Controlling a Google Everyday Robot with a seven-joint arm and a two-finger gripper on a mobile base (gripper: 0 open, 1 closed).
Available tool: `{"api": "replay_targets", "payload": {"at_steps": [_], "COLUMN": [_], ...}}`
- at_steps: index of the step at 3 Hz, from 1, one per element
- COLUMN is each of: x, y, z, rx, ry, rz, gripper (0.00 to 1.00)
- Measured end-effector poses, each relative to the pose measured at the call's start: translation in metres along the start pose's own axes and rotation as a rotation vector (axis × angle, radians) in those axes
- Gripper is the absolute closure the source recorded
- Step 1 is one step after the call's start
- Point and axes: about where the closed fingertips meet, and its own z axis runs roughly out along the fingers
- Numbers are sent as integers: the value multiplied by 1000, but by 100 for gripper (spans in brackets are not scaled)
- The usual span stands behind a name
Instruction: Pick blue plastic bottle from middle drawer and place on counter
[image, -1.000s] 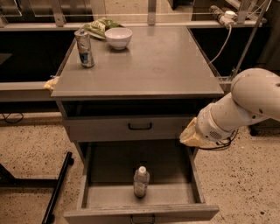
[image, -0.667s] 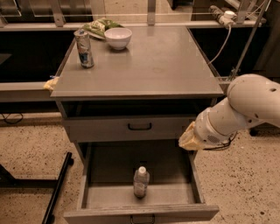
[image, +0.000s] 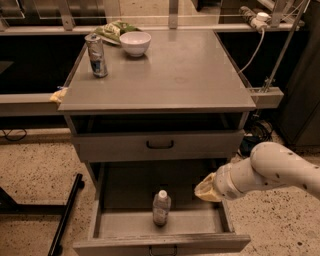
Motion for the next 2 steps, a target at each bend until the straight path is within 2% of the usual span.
{"api": "replay_targets", "payload": {"at_steps": [1, 2], "x": [0, 5], "y": [0, 2], "z": [0, 15], "rx": [0, -24], "ry": [0, -21], "rz": [0, -3], "gripper": [100, 82]}}
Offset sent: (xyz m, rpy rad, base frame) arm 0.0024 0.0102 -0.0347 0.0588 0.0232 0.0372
